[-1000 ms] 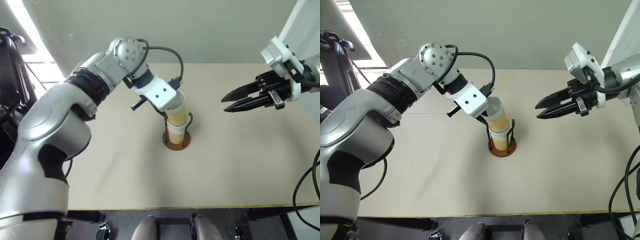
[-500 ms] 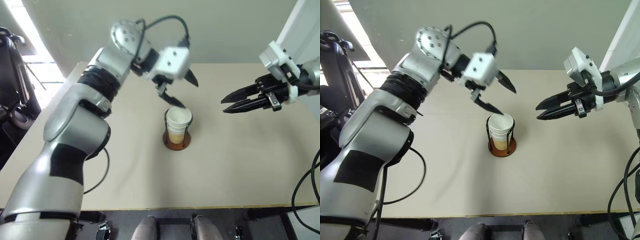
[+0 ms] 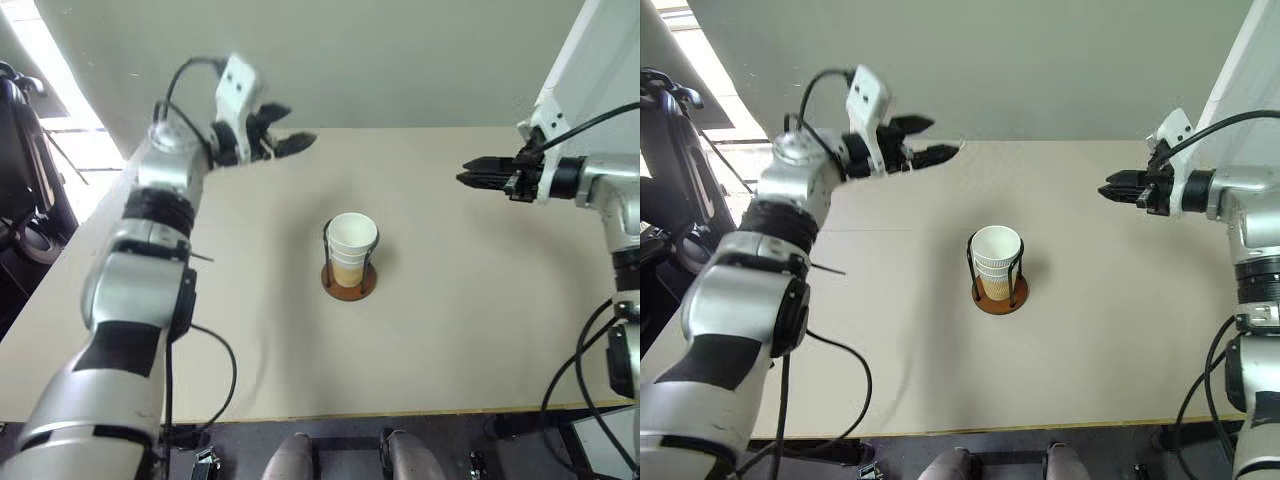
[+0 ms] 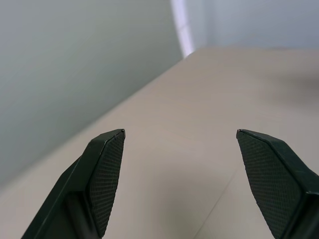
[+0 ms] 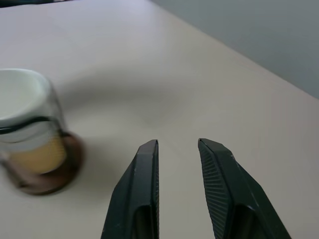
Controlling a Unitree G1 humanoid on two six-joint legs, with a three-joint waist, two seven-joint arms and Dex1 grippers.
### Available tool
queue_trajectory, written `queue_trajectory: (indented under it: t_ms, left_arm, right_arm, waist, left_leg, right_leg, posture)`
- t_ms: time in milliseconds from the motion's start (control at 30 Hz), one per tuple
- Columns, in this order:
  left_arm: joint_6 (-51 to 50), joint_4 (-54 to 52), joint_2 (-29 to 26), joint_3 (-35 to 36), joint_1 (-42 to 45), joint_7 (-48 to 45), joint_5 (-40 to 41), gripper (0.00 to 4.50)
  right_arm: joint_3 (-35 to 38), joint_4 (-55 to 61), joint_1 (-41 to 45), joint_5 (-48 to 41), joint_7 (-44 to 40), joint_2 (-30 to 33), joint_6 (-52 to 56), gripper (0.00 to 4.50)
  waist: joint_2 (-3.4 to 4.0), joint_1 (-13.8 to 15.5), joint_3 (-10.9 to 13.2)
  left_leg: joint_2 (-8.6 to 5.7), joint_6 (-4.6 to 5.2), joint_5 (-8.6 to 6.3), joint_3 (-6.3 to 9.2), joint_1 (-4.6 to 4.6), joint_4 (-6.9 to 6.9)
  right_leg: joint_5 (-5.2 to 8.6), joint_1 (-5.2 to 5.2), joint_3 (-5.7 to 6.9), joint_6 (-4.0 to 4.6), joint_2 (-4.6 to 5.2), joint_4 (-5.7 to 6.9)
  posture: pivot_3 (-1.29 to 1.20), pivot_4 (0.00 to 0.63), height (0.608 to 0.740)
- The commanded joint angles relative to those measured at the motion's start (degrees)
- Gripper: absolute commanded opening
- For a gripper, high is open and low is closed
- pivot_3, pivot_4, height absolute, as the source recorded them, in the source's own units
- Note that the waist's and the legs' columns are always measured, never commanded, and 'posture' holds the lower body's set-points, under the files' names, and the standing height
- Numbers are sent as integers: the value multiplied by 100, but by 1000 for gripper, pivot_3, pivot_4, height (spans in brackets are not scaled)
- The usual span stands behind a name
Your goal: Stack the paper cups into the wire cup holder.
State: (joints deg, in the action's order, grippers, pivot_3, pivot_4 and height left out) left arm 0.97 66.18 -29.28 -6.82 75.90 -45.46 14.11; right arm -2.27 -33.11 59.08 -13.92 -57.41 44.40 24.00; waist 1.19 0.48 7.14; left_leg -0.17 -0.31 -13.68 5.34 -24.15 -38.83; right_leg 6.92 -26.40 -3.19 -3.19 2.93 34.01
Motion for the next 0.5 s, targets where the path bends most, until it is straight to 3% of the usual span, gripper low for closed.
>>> queue_trajectory:
  t_ms: [33,167,300,500]
  left_arm:
    - [426,8,232,344,-156,1004,-246,3806]
    - [643,223,537,450,-430,1568,-559,3806]
    - [729,285,657,242,-599,1298,-991,3806]
    - [773,205,928,622,-846,545,-795,3806]
  right_arm:
    - [312,-544,-21,281,1012,-393,-693,1220]
    - [508,-1212,-55,353,1795,-1074,-1224,1220]
    - [671,-1497,-195,360,2328,-1635,-1710,1220]
    - [669,-1461,-532,437,2403,-2063,-2147,1220]
  waist:
    - [0,10,0]
    - [0,19,1]
    - [0,17,1]
    - [-1,43,1]
  left_leg:
    - [2,0,0,2,-1,-1]
    - [-2,1,0,-1,-2,-4]
    - [-3,1,-1,-1,-1,-2]
    - [-4,-1,-2,2,-5,-2]
  right_leg:
    - [-4,0,-2,0,7,-1]
    - [-21,-1,2,5,7,-5]
    - [-32,-2,-1,5,8,-6]
    - [-37,-2,2,14,7,-9]
  posture:
    - [0,150,740]
    - [0,150,740]
    - [0,150,740]
    - [0,150,740]
